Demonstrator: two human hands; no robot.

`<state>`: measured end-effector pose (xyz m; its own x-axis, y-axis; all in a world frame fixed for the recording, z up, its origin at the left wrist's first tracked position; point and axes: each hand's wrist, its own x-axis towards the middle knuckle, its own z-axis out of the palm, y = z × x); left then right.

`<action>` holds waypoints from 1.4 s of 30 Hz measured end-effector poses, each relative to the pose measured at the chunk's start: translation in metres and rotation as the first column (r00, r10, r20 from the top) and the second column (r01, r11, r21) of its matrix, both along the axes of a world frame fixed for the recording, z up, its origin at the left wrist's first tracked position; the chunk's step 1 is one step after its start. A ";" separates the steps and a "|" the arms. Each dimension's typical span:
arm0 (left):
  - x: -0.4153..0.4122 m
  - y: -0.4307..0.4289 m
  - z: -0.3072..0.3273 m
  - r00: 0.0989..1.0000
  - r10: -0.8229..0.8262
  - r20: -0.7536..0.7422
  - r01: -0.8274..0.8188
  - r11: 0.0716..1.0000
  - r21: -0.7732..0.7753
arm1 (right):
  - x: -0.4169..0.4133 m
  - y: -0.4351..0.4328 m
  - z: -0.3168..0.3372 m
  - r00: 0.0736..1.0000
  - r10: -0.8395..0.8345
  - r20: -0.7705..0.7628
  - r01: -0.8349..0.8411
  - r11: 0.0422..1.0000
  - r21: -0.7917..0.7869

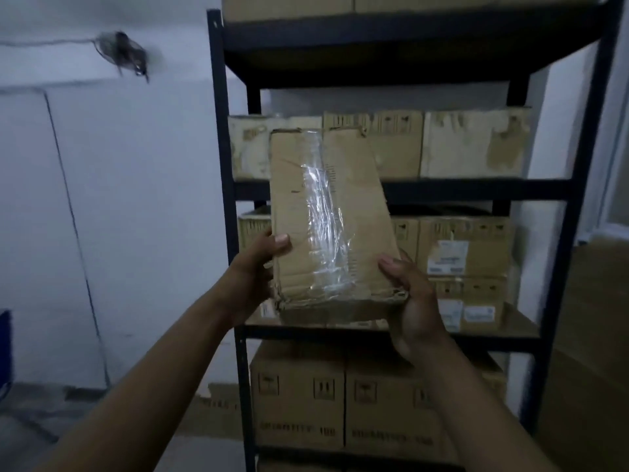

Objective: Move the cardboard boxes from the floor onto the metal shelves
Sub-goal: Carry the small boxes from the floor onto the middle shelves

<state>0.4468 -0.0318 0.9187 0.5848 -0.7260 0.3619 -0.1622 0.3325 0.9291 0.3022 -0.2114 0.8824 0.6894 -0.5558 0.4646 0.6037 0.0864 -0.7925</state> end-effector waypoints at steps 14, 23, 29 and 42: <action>0.126 -0.025 0.113 0.898 0.129 0.420 -0.002 0.957 -0.290 | 0.154 -0.023 0.171 0.994 0.086 0.070 -0.080 0.993 -0.089; 0.184 -0.037 0.168 0.837 0.423 0.349 -0.242 0.856 -0.457 | 0.215 -0.022 0.219 0.978 -0.002 0.207 0.061 0.958 -0.281; 0.220 -0.037 0.211 0.799 0.514 0.311 -0.284 0.780 -0.557 | 0.266 -0.018 0.232 0.949 -0.130 0.287 0.243 0.882 -0.403; 0.323 -0.064 0.241 0.560 0.681 0.471 -0.405 0.721 -0.562 | 0.347 -0.042 0.257 0.769 -0.566 0.296 0.639 0.688 -0.344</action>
